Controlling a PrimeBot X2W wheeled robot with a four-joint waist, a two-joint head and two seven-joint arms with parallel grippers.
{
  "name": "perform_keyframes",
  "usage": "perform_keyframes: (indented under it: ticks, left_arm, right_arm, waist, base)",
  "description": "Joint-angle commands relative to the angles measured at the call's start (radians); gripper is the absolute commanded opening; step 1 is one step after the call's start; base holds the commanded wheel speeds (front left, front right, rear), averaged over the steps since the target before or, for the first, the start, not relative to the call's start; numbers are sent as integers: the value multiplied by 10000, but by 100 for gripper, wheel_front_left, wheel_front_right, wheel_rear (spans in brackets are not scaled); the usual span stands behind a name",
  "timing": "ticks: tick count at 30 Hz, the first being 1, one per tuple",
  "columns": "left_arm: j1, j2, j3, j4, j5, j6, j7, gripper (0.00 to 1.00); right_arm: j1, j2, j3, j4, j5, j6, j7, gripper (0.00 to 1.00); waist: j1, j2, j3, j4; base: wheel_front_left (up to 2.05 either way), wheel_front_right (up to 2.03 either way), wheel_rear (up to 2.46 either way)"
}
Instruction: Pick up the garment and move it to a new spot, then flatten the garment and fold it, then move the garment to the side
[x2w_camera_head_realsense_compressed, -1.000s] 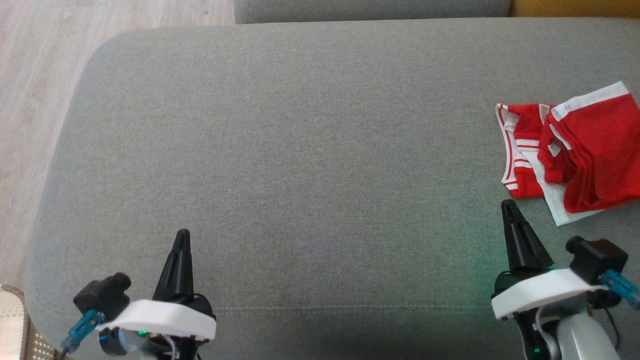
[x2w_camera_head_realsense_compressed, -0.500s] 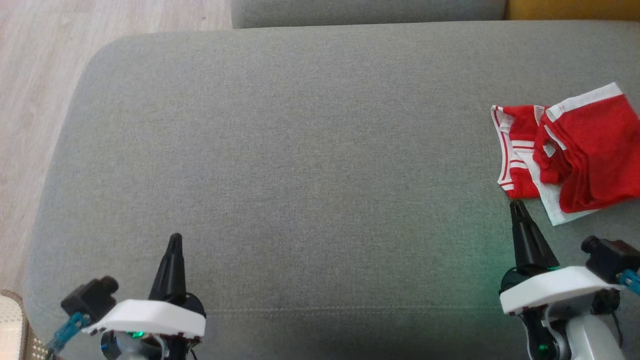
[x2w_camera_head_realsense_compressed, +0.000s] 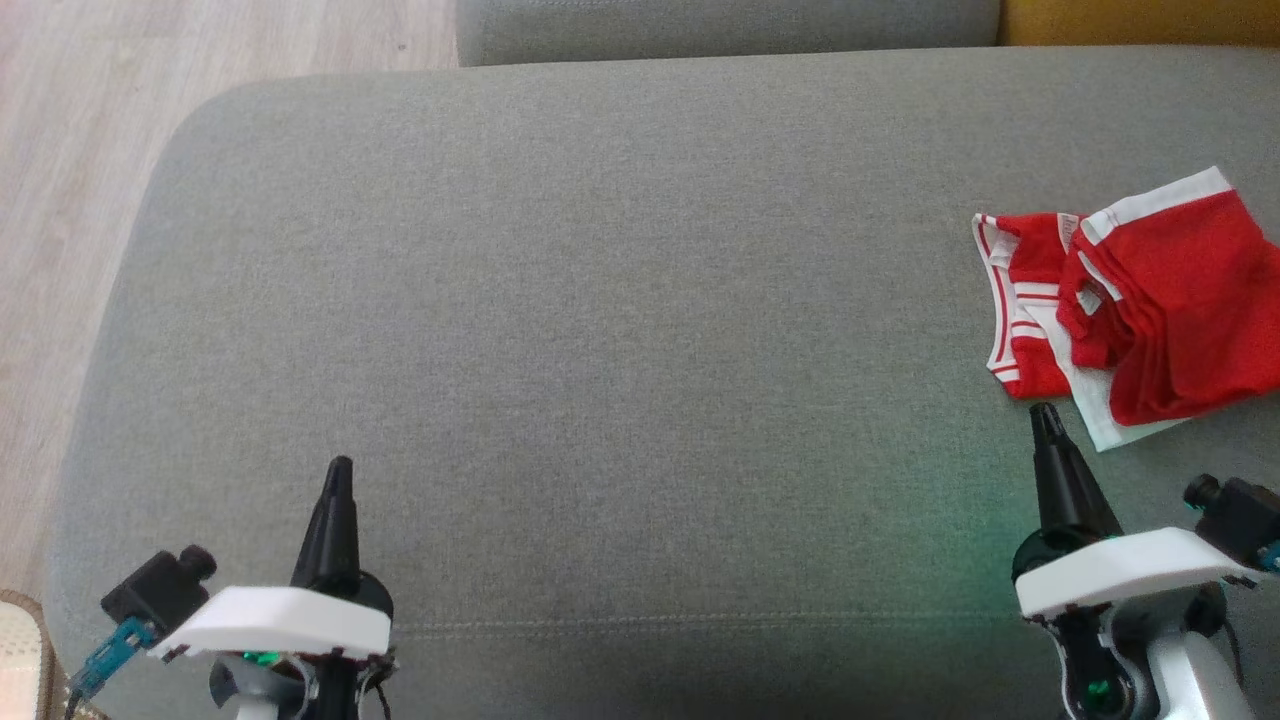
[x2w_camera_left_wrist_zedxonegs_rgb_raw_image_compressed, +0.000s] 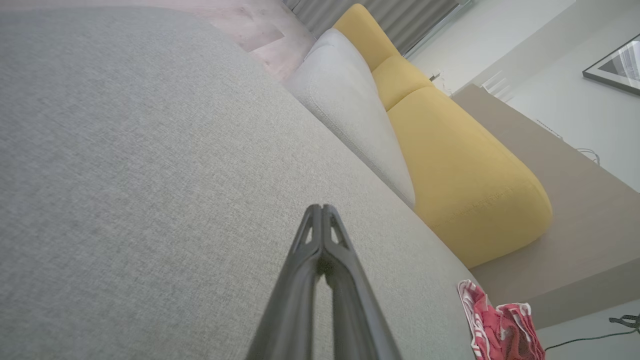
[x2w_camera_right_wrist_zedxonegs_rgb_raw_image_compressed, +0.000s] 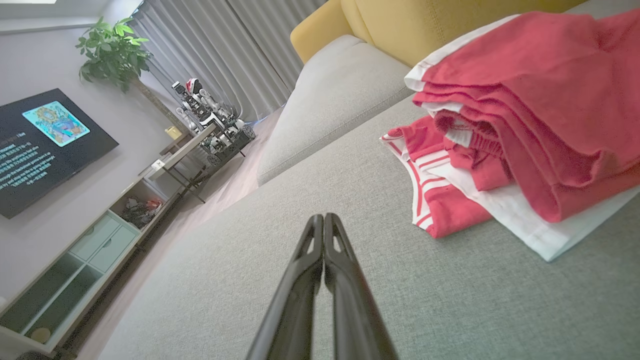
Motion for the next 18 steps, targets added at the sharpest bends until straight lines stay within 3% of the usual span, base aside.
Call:
perform_keyframes:
  ticks: [1, 18]
  left_arm:
    - [-447, 147, 274, -275, -244, -35, 79, 0]
    - [-603, 198, 579, -176, -1908, -118, 548, 0]
  right_arm:
    - [-389, -8, -3, -281, 301, -1, 54, 0]
    - [-436, -4, -103, -190, 2308, -2, 546, 0]
  waist:
    - [0, 0, -10, -7]
    - [0, 0, -136, -98]
  base:
    - [0, 0, 0]
    - [0, 0, 0]
